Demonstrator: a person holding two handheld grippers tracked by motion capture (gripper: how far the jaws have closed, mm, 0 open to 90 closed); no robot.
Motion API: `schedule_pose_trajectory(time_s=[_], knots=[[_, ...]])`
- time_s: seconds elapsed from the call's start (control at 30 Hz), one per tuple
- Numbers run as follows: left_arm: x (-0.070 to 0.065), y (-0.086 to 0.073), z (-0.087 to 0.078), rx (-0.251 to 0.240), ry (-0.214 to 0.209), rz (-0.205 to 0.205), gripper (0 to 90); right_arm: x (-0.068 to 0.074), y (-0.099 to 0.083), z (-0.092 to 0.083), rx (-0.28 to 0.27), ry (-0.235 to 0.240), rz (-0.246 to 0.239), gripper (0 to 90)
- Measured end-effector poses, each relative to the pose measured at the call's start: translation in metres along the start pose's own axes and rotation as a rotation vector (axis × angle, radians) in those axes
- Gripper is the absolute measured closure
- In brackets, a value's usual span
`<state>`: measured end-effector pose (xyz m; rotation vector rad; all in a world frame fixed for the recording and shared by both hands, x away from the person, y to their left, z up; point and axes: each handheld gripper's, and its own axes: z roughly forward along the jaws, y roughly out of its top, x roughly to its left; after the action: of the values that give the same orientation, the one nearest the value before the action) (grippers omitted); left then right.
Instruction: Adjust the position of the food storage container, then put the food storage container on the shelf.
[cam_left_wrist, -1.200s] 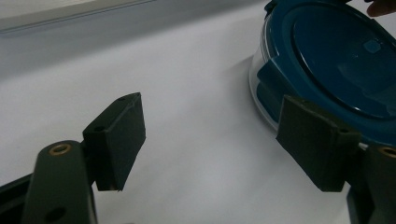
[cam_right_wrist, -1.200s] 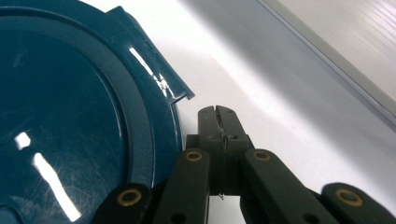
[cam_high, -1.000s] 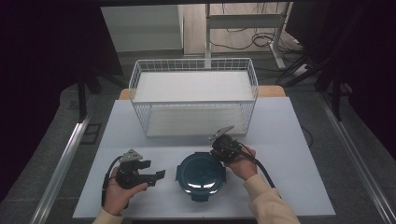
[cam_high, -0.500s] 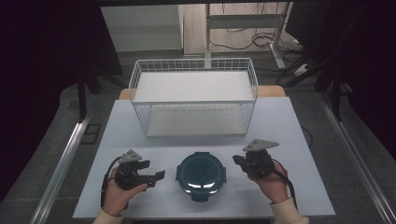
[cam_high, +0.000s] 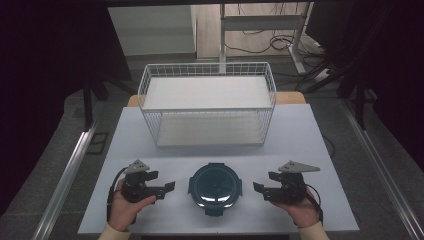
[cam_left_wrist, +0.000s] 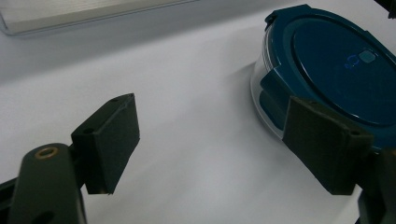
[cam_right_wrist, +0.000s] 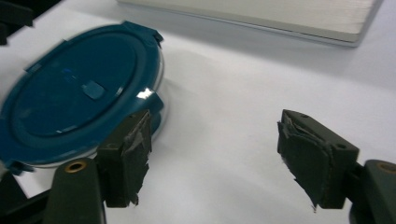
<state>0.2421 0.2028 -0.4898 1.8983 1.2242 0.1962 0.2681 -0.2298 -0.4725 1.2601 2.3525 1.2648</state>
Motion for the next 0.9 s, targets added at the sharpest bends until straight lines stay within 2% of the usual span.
schedule_pose_trajectory(time_s=[0.17,0.37,0.63,0.77,0.9], knots=[[-0.001,0.0,0.0,0.001,-0.003,0.001,18.0,0.0,-0.001,0.0,0.001,0.001,0.0,22.9],[-0.002,0.002,-0.001,-0.015,-0.017,-0.025,17.4,0.0,-0.001,0.001,0.0,-0.002,0.027,19.6],[-0.005,0.004,-0.001,-0.009,-0.043,-0.052,15.9,0.003,-0.001,0.004,0.021,0.011,0.053,17.3],[-0.007,0.007,0.001,-0.009,-0.065,-0.077,15.4,0.005,0.001,0.003,0.011,0.048,0.128,16.9],[-0.011,0.012,0.007,0.005,-0.077,-0.115,13.5,0.011,0.005,0.009,0.02,0.073,0.18,15.9]])
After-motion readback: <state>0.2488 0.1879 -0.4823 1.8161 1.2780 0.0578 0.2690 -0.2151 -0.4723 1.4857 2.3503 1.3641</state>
